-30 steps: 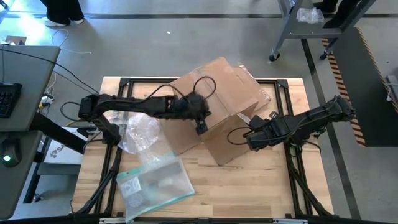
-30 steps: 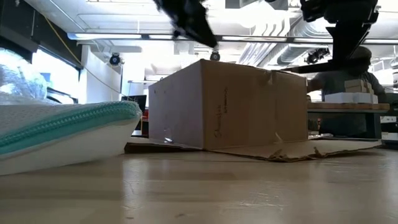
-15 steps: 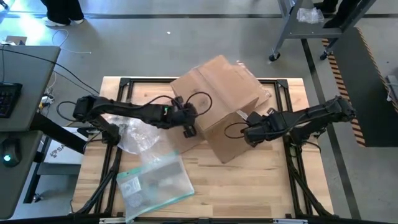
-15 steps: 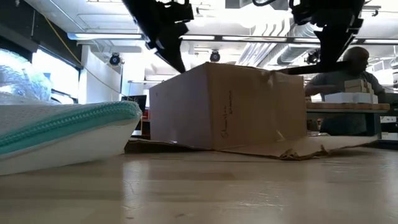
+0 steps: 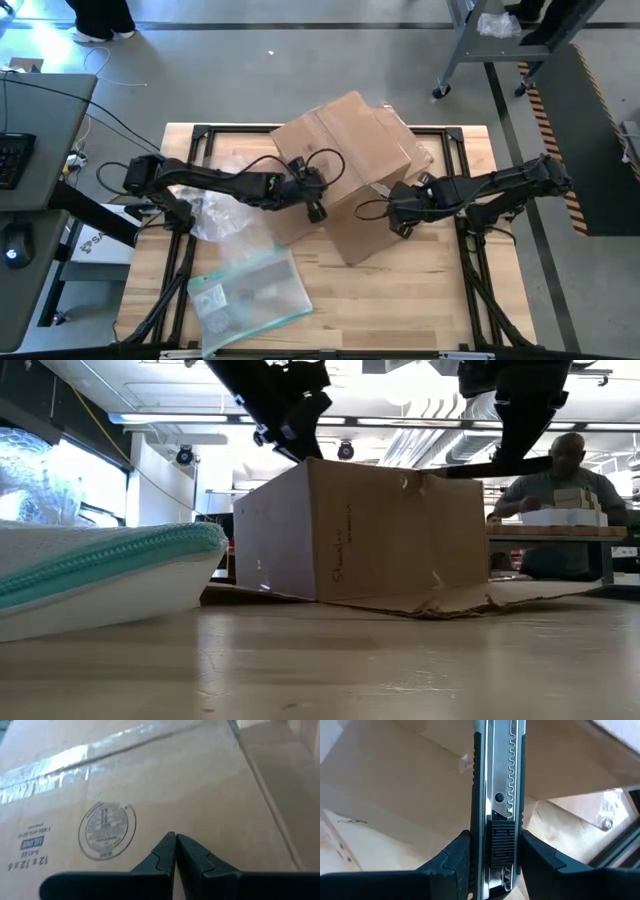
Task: Unpack boxes
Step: Break down cardboard box until it is fully flat
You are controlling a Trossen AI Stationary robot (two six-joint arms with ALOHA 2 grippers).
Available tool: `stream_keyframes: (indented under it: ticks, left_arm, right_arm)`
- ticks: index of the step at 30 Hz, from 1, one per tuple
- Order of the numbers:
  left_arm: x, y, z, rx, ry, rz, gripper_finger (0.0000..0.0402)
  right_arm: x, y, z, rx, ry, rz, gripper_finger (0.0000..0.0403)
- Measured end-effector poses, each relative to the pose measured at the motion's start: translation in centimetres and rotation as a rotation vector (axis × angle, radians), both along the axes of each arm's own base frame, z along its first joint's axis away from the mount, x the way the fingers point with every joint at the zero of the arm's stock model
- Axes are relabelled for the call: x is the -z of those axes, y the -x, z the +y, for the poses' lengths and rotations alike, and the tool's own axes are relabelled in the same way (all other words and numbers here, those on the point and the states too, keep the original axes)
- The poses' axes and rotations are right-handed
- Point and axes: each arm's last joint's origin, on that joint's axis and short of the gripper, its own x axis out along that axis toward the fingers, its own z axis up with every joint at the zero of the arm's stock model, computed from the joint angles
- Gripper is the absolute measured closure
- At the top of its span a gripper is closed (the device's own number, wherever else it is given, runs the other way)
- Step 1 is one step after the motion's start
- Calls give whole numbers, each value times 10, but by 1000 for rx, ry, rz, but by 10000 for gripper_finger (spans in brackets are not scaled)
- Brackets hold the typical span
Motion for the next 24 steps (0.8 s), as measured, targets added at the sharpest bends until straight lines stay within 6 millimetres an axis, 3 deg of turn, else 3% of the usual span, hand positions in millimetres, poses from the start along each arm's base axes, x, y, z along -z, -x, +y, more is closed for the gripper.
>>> stream_keyframes:
  ticks: [3,6,12,14,19,24]
  left_arm:
    - [4,-5,-1,-7,-10,-15,402]
    - [-4,-3,-7,19,1,-55,401]
    - [-55,21,-28,139,71,-126,401]
    - [-60,32,-31,139,75,-94,401]
    - [-35,45,-25,55,45,40,401]
    - [7,37,-16,11,54,20,402]
  right_arm:
    - [0,2,0,-7,7,26,286]
    - [1,6,-1,9,11,65,286]
    - [1,10,-2,29,19,94,286]
    - [1,10,-2,32,20,98,286]
    - [1,10,-2,36,22,98,286]
    - [1,7,-2,24,13,72,286]
